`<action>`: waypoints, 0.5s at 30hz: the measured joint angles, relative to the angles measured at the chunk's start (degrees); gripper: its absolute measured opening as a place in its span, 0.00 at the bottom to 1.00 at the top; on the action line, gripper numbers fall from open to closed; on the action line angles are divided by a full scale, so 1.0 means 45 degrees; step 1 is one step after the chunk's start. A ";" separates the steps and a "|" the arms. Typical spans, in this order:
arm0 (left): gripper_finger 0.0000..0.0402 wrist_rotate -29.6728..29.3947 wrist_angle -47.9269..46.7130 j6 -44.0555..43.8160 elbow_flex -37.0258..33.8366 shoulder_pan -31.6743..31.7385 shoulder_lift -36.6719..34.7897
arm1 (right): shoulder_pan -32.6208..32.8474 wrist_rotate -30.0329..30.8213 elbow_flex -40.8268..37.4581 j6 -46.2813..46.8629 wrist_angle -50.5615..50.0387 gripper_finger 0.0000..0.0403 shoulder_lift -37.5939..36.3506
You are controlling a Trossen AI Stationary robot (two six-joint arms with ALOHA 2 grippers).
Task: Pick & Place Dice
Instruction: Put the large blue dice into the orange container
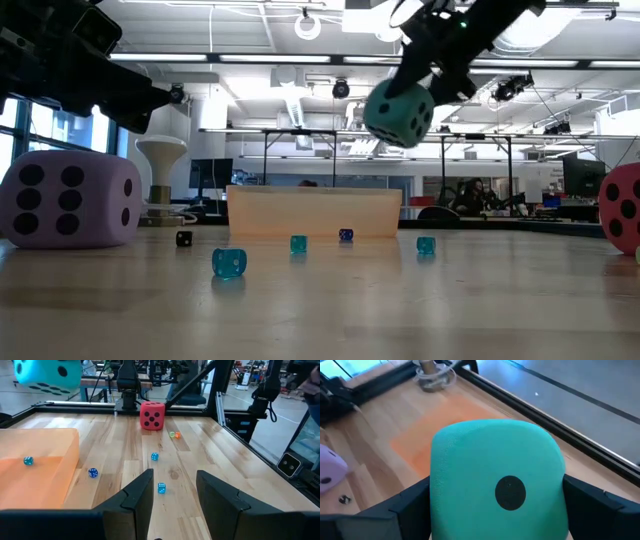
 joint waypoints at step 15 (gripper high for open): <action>0.36 0.0000 -0.0063 0.0000 0.0000 0.0000 0.0000 | -0.0843 0.0382 0.1096 -0.0651 0.1983 0.84 0.4089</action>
